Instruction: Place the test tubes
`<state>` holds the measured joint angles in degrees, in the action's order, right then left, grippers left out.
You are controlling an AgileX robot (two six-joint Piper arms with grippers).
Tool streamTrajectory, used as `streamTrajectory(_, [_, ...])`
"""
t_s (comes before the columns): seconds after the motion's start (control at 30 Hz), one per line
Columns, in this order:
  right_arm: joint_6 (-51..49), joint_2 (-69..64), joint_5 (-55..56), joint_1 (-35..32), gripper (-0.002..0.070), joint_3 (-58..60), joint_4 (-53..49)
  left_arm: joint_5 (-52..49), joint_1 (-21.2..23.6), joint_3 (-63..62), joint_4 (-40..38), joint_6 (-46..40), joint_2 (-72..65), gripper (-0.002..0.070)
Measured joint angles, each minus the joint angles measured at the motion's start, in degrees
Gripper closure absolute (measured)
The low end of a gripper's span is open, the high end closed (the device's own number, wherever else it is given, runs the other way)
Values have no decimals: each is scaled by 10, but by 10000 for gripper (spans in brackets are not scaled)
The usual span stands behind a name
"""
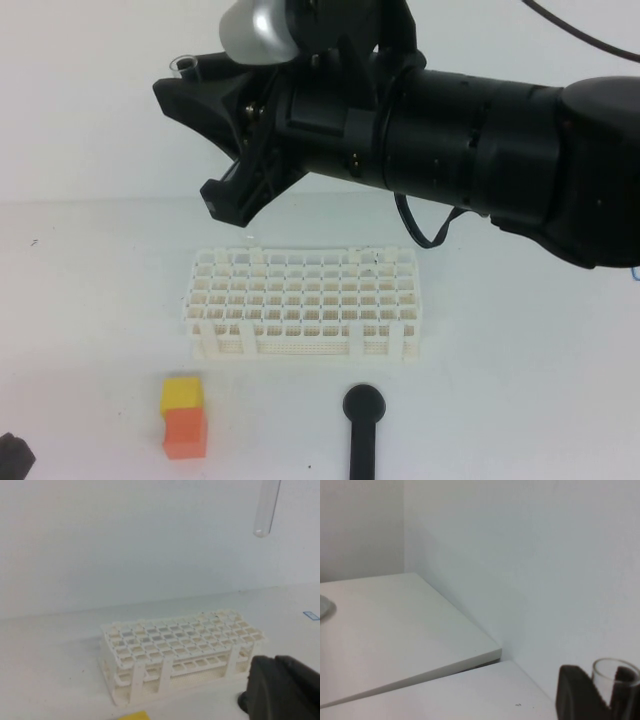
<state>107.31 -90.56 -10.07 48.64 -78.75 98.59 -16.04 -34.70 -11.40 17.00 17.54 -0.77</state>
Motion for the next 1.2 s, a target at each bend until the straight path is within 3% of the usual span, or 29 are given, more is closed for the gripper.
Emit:
streamTrajectory(0.63, [-14,0,1,0,551,0,0,-4,0,2,3,0,0,675])
streamTrajectory(0.7, [-71,0,3,-2,551,0,-33,-4,0,2,4,0,0,675])
streamTrajectory(0.8, [-208,0,10,-2,551,0,-161,-4,0,2,5,0,0,675])
streamTrajectory(1.0, [-625,-11,110,32,551,4,-551,-4,0,2,5,0,0,675])
streamTrajectory(1.07, [-701,-25,138,46,551,4,-625,-4,0,2,5,0,0,675])
streamTrajectory(1.2, [-768,-66,201,63,551,4,-680,-4,0,2,5,0,0,675])
